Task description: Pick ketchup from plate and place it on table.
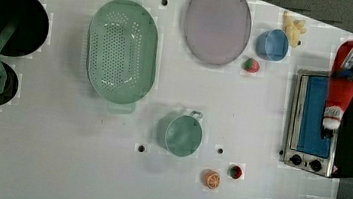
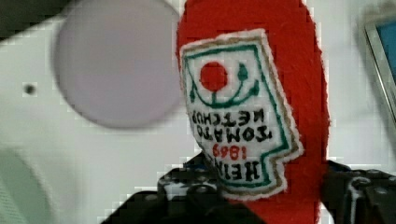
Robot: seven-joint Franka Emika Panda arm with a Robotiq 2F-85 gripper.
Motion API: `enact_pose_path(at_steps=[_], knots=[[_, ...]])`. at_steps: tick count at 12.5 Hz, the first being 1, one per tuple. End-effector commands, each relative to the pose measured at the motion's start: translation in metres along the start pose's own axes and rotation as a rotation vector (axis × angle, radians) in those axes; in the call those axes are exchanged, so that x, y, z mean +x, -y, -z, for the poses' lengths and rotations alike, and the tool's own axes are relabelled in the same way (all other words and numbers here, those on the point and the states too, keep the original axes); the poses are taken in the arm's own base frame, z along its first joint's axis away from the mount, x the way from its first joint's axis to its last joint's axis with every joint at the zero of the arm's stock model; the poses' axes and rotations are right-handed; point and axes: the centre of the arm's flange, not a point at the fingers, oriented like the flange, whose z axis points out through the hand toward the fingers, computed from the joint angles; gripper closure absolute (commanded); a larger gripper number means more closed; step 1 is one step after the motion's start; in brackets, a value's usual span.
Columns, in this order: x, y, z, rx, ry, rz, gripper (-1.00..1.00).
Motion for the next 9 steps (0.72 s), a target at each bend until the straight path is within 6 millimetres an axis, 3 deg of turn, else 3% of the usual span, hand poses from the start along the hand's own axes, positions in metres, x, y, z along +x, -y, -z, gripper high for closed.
enact_pose_path(at_steps=[1,4,9], knots=[[-0.028,0.013,-0.021,-0.007,0.014,-0.081,-0.16],[-0.055,0.014,-0.057,-0.013,0.006,-0.105,-0.16],[-0.090,0.001,-0.144,-0.096,-0.036,-0.059,-0.16]])
